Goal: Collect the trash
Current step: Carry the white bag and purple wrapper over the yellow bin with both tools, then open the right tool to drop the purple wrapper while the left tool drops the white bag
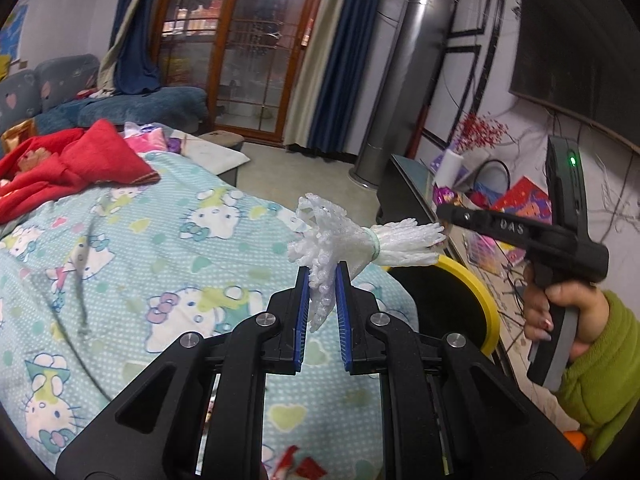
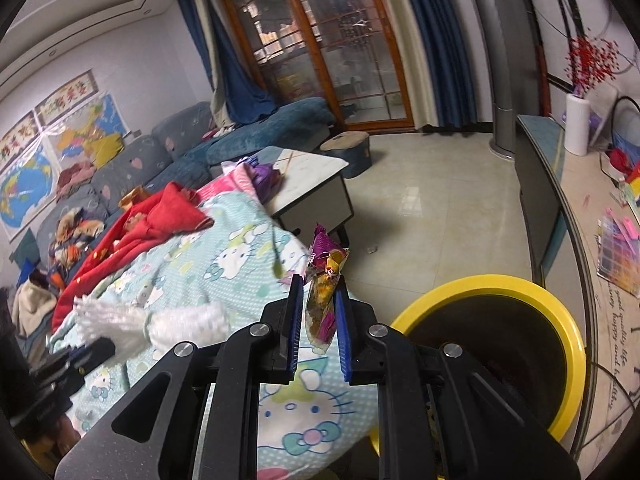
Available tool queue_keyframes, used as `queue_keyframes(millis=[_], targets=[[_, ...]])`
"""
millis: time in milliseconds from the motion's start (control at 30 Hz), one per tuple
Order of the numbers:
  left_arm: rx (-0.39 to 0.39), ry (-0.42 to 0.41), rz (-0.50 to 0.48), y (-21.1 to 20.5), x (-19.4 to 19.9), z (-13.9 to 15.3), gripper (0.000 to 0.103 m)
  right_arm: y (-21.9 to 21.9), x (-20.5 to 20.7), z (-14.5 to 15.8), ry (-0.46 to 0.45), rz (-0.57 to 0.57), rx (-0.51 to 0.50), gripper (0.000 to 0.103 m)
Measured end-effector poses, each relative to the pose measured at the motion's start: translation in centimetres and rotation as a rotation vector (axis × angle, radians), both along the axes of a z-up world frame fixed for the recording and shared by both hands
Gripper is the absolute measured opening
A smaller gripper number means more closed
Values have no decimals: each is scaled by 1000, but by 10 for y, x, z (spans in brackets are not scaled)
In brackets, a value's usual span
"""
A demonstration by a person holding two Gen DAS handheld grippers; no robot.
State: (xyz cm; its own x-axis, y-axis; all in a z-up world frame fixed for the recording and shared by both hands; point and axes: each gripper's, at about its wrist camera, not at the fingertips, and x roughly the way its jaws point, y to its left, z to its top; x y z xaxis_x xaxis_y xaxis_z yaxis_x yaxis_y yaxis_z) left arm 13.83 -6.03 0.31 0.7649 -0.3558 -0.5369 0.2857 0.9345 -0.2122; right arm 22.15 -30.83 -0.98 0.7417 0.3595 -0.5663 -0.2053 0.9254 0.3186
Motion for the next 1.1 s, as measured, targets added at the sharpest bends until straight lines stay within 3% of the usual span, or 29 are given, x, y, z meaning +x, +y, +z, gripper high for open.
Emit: queue_keyframes(millis=[1100], targets=[[204,94,-247,-129,3,-56,8,-99,7,-50,171,-169,182,15]])
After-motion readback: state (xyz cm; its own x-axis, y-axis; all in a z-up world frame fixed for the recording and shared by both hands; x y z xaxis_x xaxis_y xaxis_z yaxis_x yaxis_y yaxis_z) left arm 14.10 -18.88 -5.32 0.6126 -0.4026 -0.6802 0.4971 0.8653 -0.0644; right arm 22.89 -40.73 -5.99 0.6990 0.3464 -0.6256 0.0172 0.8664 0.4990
